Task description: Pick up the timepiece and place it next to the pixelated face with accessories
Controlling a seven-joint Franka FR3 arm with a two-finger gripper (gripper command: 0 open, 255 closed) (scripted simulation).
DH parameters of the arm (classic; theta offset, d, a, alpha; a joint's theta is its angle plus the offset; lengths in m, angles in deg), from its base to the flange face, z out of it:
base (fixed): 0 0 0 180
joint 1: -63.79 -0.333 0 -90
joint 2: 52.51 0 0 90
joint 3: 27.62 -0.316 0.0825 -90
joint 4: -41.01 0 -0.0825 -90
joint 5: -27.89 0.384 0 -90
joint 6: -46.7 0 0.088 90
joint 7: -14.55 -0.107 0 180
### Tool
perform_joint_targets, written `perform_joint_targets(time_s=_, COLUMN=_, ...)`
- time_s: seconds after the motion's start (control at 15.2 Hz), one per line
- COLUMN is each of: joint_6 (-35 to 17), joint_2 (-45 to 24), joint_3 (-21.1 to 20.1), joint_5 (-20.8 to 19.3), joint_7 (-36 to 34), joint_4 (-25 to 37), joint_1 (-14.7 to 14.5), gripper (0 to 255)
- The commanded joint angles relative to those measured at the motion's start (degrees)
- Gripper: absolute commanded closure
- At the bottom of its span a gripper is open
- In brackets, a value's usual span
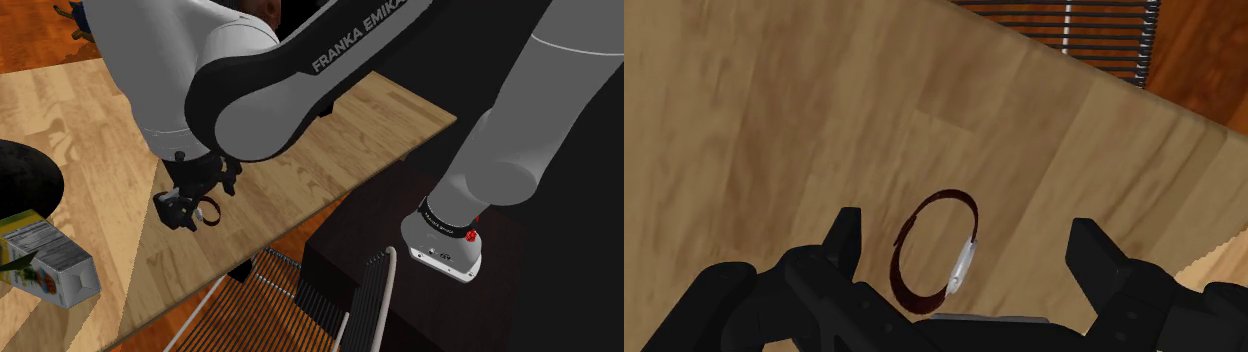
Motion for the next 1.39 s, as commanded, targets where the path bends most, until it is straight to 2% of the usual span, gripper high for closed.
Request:
perform_joint_targets(time_s=0.0, joint_6=-1.3, joint_2=-1.2, joint_3=0.2, joint_5=-1.1, joint_7=-0.7, joint_4=-0.4, joint_1=-0.2, gripper=0)
perform_joint_targets(time_s=0.2, joint_6=-3.8, joint_2=-3.1, joint_3=0.6, joint_5=-2.8, joint_7=-1.9, joint_4=-1.5, joint_1=-0.6, gripper=0)
perform_joint_targets(time_s=0.73, joint_6=-3.8, joint_2=-3.1, joint_3=0.6, joint_5=-2.8, joint_7=-1.8, joint_4=-1.5, joint_1=-0.6, gripper=0)
perform_joint_targets(time_s=0.79, joint_6=-3.8, joint_2=-3.1, joint_3=0.6, joint_5=-2.8, joint_7=-1.8, joint_4=-1.5, joint_1=-0.6, gripper=255)
perform_joint_targets(time_s=1.32, joint_6=-3.8, joint_2=-3.1, joint_3=0.6, joint_5=-2.8, joint_7=-1.8, joint_4=-1.5, joint_1=-0.6, gripper=255)
